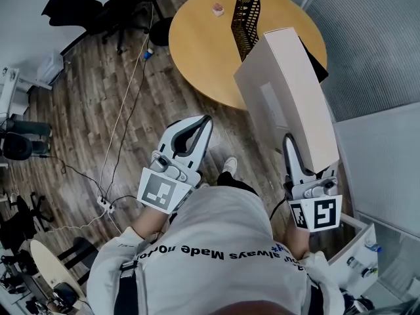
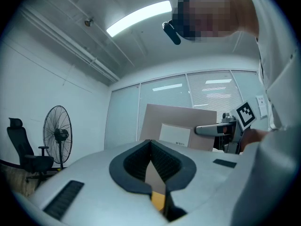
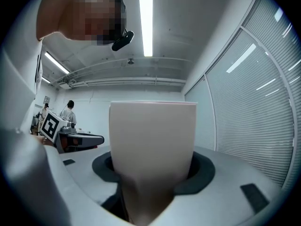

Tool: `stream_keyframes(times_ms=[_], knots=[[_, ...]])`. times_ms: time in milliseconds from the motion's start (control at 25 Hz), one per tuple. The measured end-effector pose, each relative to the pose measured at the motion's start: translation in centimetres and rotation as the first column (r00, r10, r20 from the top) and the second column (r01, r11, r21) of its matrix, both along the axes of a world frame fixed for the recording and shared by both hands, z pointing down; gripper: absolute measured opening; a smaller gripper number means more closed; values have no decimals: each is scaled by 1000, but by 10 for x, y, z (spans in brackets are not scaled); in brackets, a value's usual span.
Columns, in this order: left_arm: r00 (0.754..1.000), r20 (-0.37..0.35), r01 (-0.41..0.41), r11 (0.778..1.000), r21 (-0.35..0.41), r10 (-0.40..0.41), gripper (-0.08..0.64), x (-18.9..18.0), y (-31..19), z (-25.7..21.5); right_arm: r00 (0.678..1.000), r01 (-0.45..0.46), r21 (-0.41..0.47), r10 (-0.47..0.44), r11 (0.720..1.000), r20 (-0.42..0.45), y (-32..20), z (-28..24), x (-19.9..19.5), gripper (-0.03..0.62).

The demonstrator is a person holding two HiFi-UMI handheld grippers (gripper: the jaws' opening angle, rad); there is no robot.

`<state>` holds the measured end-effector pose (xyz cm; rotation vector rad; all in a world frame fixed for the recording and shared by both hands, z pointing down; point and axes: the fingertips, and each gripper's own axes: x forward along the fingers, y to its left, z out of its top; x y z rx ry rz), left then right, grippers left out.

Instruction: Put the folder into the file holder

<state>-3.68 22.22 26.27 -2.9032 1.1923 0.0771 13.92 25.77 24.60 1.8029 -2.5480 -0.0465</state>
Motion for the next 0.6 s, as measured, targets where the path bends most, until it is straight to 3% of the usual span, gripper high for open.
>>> stream_keyframes(times_ms=[600], knots=[[1000, -1, 1, 1000, 3, -1, 25, 50, -42, 1, 1000, 5, 1, -5, 1000, 7, -44, 4, 49, 287]])
